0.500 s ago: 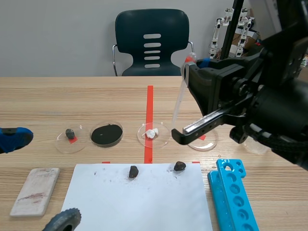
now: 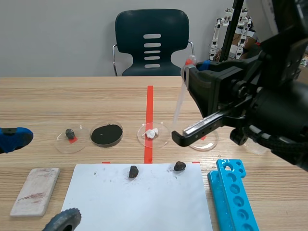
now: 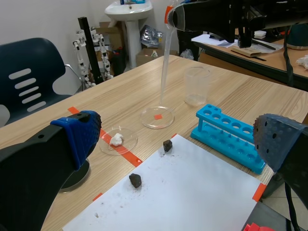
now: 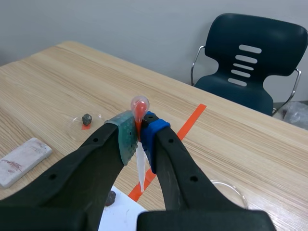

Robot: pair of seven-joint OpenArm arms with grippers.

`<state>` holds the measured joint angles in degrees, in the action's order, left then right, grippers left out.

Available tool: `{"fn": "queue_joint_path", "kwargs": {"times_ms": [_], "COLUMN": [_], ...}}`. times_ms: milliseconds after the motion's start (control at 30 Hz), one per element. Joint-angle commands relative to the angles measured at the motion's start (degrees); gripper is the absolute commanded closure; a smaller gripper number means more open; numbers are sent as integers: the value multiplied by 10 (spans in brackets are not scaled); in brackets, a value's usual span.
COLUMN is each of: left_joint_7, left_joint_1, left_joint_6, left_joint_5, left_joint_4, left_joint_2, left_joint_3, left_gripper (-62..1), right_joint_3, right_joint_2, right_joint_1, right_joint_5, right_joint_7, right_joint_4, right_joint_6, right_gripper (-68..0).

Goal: Put the dropper in the beaker

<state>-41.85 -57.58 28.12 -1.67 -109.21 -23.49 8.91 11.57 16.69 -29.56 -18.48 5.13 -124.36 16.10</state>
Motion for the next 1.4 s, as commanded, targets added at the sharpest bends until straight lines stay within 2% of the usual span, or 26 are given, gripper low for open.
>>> {"fn": "queue_joint_path", "kwargs": {"times_ms": [0, 267, 600, 800, 933, 1167, 1300, 1367], "left_joint_7": [-7, -7, -7, -7, -7, -7, -7, -7], "left_joint_1": [-3, -3, -3, -3, -3, -3, -3, -3], "left_joint_6": [-1, -1, -1, -1, -1, -1, -1, -1], "left_joint_5": [6, 6, 6, 6, 6, 6, 6, 6], "left_joint_4": [-2, -2, -2, -2, -2, -2, -2, -2], "left_joint_2": [4, 5, 5, 5, 5, 4, 5, 4], "left_joint_3": [1, 1, 1, 1, 1, 1, 1, 1], "left_gripper": [-623, -623, -623, -623, -623, -623, -623, -623], "right_joint_3": [-16, -107, -254, -320, -337, -337, -337, -337], "right_joint_2": [3, 3, 3, 3, 3, 3, 3, 3], "right_joint_1": [5, 2, -21, -20, -12, 40, 67, 80], "right_joint_5": [-5, -60, -89, -93, -93, -92, -92, -92], "right_joint_7": [-3, 16, 16, 12, -9, -22, -29, -29], "right_joint_4": [-6, -6, -6, -3, 25, 125, 163, 175], "right_joint_6": [-3, -3, -3, -3, -2, 5, 31, 33], "right_gripper": [-10, -10, -10, -10, -10, -10, -10, -10]}}
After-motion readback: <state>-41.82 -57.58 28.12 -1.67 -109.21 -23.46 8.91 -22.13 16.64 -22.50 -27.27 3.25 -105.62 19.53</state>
